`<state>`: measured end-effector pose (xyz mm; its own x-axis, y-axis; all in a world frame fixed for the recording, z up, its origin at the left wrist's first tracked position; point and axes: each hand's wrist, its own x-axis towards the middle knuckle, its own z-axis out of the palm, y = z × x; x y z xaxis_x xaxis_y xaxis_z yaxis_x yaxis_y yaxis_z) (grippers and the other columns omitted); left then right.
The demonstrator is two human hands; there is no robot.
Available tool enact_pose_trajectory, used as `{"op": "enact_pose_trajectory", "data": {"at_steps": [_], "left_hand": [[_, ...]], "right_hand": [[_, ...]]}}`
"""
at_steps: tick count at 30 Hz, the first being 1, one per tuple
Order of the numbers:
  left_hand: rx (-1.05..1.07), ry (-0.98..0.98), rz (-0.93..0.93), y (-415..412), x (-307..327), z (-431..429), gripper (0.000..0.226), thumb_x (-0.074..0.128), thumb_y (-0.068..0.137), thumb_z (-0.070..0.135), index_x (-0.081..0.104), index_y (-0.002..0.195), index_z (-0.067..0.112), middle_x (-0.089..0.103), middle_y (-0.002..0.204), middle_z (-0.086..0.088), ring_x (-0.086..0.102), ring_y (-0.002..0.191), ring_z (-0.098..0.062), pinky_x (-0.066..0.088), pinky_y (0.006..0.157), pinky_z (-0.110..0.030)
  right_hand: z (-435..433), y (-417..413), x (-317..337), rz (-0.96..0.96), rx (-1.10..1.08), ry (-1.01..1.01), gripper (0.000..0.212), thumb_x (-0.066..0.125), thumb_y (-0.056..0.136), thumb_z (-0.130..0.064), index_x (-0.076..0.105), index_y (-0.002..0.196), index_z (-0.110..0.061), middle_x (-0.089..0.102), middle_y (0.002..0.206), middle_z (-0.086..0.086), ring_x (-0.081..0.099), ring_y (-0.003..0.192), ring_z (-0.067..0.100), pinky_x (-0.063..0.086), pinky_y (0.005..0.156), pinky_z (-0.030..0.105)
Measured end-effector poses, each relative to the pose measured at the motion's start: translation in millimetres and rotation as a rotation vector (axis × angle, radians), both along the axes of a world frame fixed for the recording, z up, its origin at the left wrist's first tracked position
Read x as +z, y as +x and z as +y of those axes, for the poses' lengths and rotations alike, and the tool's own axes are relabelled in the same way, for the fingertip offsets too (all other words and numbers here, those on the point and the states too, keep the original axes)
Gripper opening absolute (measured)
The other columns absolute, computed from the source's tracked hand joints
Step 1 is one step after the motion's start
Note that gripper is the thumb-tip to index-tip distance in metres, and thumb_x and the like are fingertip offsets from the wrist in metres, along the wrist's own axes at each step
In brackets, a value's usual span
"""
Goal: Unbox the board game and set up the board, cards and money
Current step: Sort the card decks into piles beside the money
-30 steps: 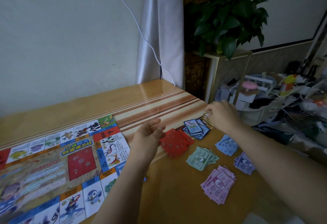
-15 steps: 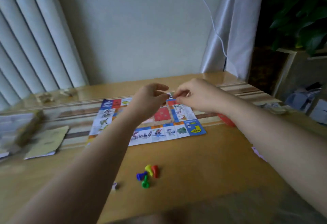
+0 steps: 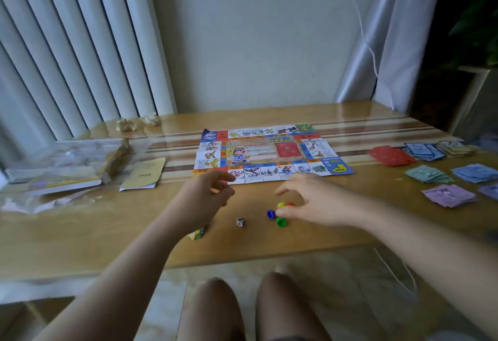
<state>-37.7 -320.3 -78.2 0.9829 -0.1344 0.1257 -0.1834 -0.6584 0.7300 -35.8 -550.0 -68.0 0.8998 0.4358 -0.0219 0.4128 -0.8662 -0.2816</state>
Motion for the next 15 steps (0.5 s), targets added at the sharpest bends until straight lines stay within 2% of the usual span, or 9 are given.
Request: {"op": "enact_pose_trajectory", "data": {"at_steps": [2, 4, 7, 11, 13, 15], "left_hand": [[0.018, -0.023, -0.022, -3.0, -3.3, 9.1, 0.018, 0.056, 0.093, 0.018, 0.058, 0.109, 0.028, 0.066, 0.095, 0.005, 0.063, 0.076, -0.01, 0.051, 0.061, -0.023], [0.045, -0.048, -0.04, -4.4, -5.0, 19.1, 0.018, 0.056, 0.093, 0.016, 0.057, 0.105, 0.029, 0.066, 0.094, 0.003, 0.062, 0.073, -0.011, 0.049, 0.056, -0.018], [0.1, -0.033, -0.051, -4.9, -9.1, 36.9, 0.018, 0.056, 0.093, 0.016, 0.058, 0.106, 0.028, 0.067, 0.092, 0.005, 0.063, 0.074, -0.01, 0.046, 0.062, -0.021], [0.168, -0.005, -0.053, -7.2, -18.4, 64.0, 0.018, 0.056, 0.093, 0.02, 0.057, 0.104, 0.034, 0.067, 0.095, 0.006, 0.063, 0.078, -0.011, 0.046, 0.065, -0.025], [0.174, 0.026, -0.026, -10.2, -21.3, 73.6, 0.019, 0.058, 0.092, 0.024, 0.057, 0.106, 0.035, 0.064, 0.099, 0.007, 0.062, 0.081, -0.01, 0.047, 0.066, -0.024], [0.129, 0.065, 0.058, -12.8, -22.1, 79.1, 0.025, 0.062, 0.089, 0.029, 0.056, 0.113, 0.036, 0.062, 0.106, 0.01, 0.061, 0.087, -0.01, 0.05, 0.075, -0.027]], "right_hand": [[2.1, -5.7, -12.0, -0.038, -0.031, -0.03, 0.059, 0.053, 0.083, -0.064, 0.046, 0.133, -0.034, 0.042, 0.128, -0.012, 0.035, 0.124, 0.007, 0.037, 0.102, 0.033], [7.7, -9.6, -19.4, -0.058, -0.038, -0.038, 0.064, 0.05, 0.081, -0.069, 0.042, 0.136, -0.037, 0.039, 0.129, -0.013, 0.029, 0.127, 0.007, 0.036, 0.104, 0.035], [18.5, -10.5, -27.2, -0.075, -0.017, -0.075, 0.062, 0.047, 0.083, -0.069, 0.04, 0.136, -0.038, 0.038, 0.127, -0.012, 0.026, 0.126, 0.008, 0.036, 0.1, 0.032], [26.8, -6.0, -33.8, -0.118, -0.018, -0.091, 0.051, 0.047, 0.085, -0.065, 0.047, 0.128, -0.037, 0.039, 0.117, -0.013, 0.03, 0.12, 0.008, 0.034, 0.085, 0.027], [28.6, -3.9, -36.2, -0.136, -0.012, -0.065, 0.045, 0.049, 0.086, -0.062, 0.051, 0.121, -0.035, 0.036, 0.109, -0.015, 0.032, 0.117, 0.007, 0.035, 0.084, 0.027], [29.9, -2.9, -38.3, -0.151, 0.006, -0.038, 0.037, 0.05, 0.088, -0.058, 0.053, 0.115, -0.033, 0.037, 0.106, -0.015, 0.034, 0.114, 0.006, 0.037, 0.086, 0.027]]}}
